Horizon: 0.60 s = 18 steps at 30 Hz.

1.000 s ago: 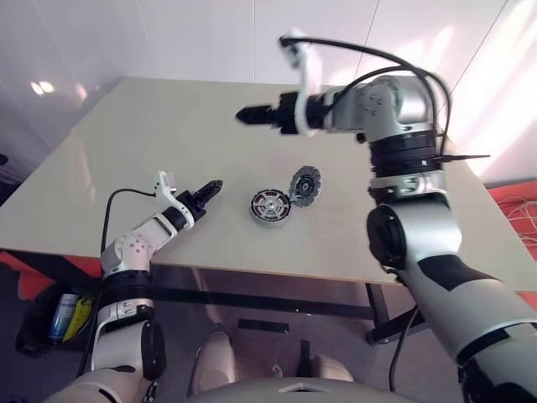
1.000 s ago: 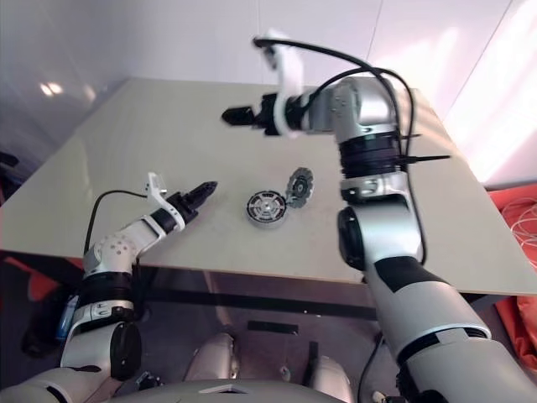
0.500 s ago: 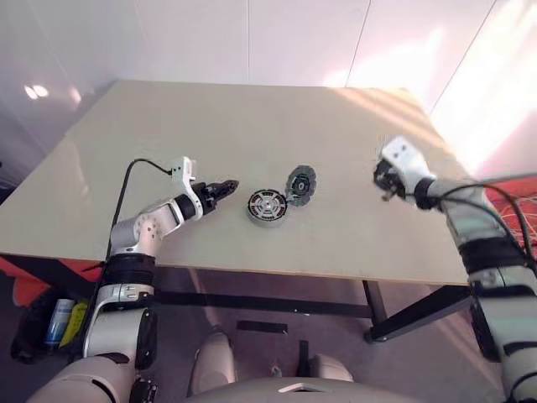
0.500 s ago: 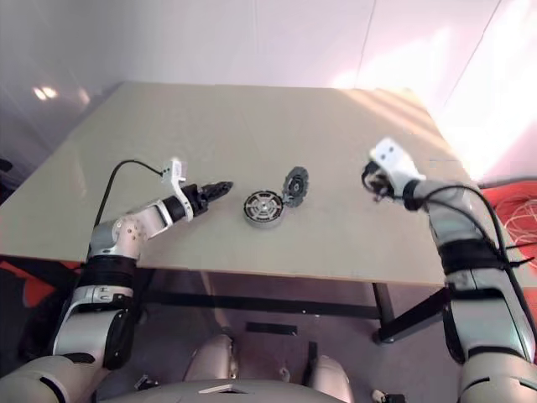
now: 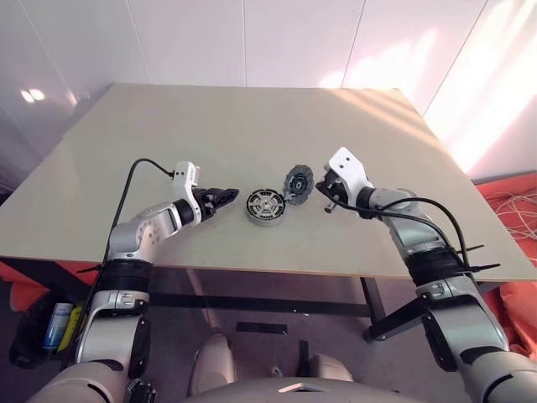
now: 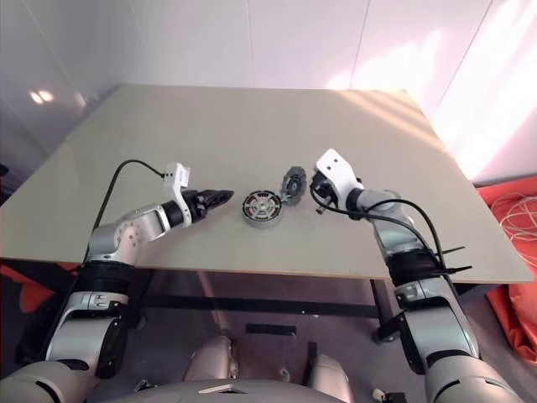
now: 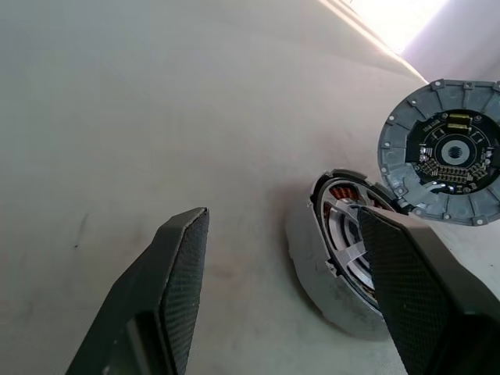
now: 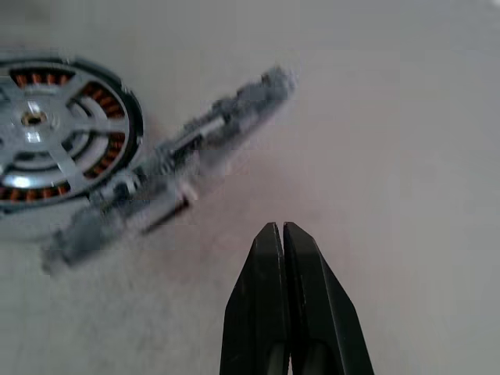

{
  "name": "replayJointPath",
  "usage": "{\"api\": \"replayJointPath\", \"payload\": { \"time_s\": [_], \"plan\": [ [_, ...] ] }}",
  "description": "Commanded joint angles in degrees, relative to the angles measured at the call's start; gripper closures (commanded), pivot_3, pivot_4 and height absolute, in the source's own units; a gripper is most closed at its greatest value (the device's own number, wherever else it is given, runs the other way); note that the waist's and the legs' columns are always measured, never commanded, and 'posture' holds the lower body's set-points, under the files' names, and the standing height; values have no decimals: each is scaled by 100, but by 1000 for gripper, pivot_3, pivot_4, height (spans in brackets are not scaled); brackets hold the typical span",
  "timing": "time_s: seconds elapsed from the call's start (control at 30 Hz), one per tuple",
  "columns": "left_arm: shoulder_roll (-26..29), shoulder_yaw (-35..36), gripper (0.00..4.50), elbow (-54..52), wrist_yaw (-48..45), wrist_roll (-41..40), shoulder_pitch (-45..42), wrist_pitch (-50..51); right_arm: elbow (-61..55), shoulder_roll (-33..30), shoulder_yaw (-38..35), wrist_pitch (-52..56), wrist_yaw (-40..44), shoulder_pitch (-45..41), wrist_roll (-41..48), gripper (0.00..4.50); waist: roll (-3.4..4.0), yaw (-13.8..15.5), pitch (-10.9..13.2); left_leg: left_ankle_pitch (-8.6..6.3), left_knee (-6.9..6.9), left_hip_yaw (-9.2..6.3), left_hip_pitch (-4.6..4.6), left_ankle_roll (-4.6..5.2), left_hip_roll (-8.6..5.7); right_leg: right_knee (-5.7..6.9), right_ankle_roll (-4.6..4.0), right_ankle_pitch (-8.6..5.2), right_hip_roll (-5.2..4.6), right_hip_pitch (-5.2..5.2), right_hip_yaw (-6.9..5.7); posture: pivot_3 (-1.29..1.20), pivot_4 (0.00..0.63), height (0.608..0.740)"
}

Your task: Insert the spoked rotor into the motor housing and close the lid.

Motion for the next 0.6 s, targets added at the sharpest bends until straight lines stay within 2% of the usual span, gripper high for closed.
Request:
{"api": "replayJointPath", "payload": {
  "time_s": [0.03,0.17,0.37,0.6],
  "plan": [
    [105,141,1275,-320,30,-34,-22,-9,-418,24,-137,116,65,-199,182,4461,0,1,0,0,0,0,0,0,0,-1,0,0,0,0,0,0,0,740],
    [130,186,1275,-351,94,-29,19,12,-1295,223,-46,707,395,-251,585,4461,0,-21,0,0,-1,-3,-5,1,-1,-3,0,0,4,-6,0,0,0,740],
    [212,283,1275,-266,184,28,-98,-78,-2218,498,327,1416,541,-192,716,4461,0,-26,0,0,-4,-6,-2,0,3,-2,0,0,11,-8,1,0,0,740],
    [428,453,1275,-187,217,31,-245,-152,-1976,939,699,1598,294,-165,539,4461,-1,-18,0,2,-6,-8,5,-4,2,1,1,0,7,-3,2,0,0,740]
  ]
}}
